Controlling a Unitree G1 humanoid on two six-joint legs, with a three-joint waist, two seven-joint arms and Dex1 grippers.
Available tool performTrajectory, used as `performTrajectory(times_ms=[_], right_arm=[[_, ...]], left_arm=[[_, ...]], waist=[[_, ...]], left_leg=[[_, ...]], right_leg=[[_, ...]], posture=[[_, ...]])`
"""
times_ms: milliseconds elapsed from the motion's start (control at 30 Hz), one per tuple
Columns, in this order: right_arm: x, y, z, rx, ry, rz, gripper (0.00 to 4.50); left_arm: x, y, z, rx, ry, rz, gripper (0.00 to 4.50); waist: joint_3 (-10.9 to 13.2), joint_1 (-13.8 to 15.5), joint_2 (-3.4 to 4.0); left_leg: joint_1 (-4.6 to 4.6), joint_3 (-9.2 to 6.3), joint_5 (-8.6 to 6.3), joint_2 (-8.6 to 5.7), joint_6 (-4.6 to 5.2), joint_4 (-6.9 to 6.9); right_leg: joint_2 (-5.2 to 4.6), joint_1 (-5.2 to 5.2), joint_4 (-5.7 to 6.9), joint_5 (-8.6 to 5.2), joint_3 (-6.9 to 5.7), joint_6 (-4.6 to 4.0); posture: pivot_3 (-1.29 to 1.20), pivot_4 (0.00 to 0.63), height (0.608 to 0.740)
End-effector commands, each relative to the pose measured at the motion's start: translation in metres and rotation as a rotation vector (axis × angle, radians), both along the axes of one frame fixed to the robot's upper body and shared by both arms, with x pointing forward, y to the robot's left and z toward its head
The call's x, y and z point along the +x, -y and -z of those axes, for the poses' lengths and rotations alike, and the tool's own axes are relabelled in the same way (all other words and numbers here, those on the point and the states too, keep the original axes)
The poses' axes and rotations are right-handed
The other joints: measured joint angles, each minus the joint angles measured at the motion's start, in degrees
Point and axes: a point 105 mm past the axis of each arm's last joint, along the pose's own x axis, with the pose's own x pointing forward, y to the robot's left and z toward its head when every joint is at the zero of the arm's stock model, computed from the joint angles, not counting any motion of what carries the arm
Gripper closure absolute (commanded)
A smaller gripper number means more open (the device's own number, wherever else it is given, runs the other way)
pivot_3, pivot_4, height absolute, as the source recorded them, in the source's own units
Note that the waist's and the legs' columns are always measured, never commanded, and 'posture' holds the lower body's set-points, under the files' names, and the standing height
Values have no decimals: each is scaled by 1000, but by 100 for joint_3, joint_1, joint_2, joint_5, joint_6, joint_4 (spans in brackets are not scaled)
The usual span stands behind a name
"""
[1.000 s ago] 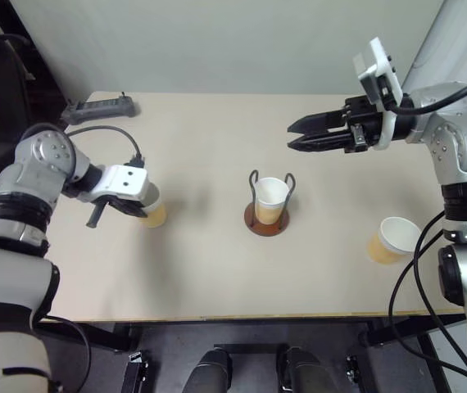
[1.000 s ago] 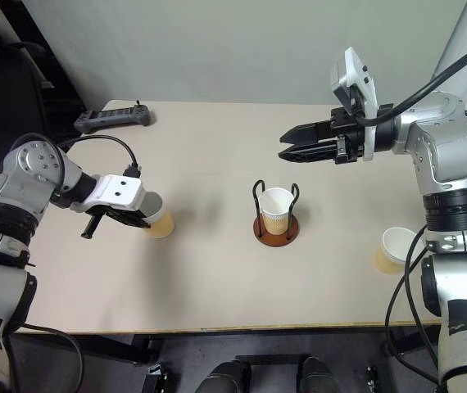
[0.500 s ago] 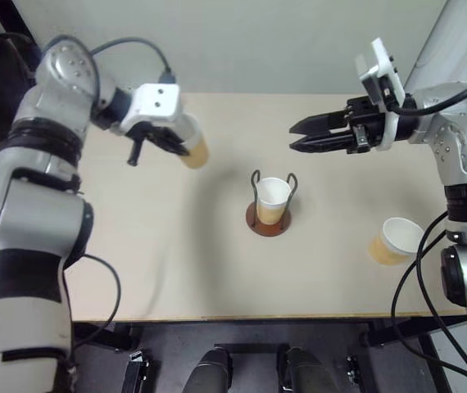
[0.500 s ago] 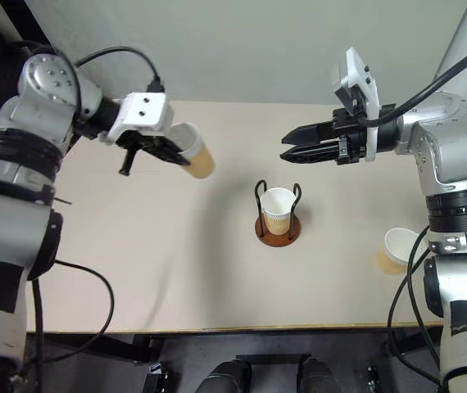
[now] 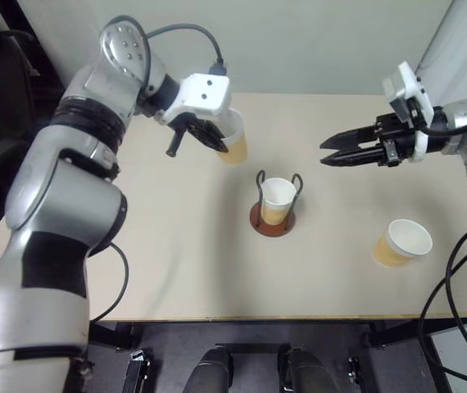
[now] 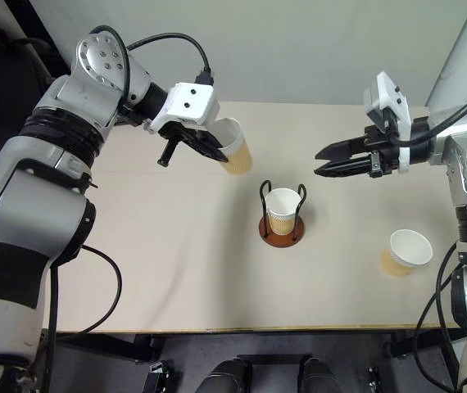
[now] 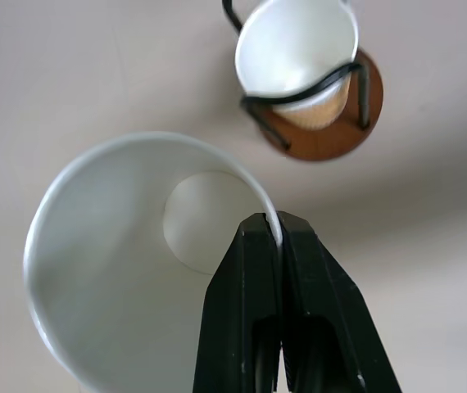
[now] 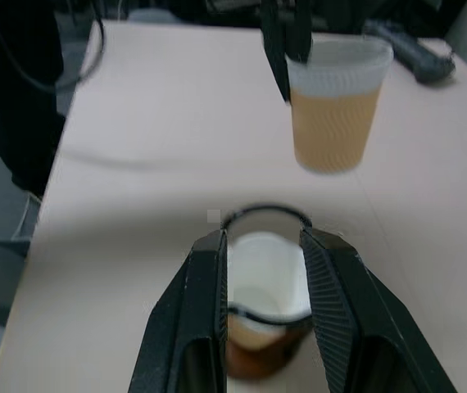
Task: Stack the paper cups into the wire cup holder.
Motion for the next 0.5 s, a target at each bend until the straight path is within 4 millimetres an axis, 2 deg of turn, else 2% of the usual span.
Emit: performTrajectory(times_ms=[33,233,500], right_arm=[[-3,11,2,-50,13,-1,3118],[-3,16,11,-86,2,-4,3118],[-3,17,10,-89,5,1,3118]], left_arm=[[-10,18,-21,-22,20,75,4461],[-15,40,-27,-61,3,126,4461],[-21,62,-24,-50,-23,183,4461]], waist=[[0,16,0],[0,5,0],[1,20,1]], left_leg=[[-1,-7,0,2,0,2],[3,3,4,7,6,3],[-2,9,5,7,13,1]], right_leg=[[-5,3,-3,3,1,5],[-6,10,-15,18,9,27],[-5,15,-43,28,14,42]], posture=[[0,150,740],[0,150,740],[0,150,740]])
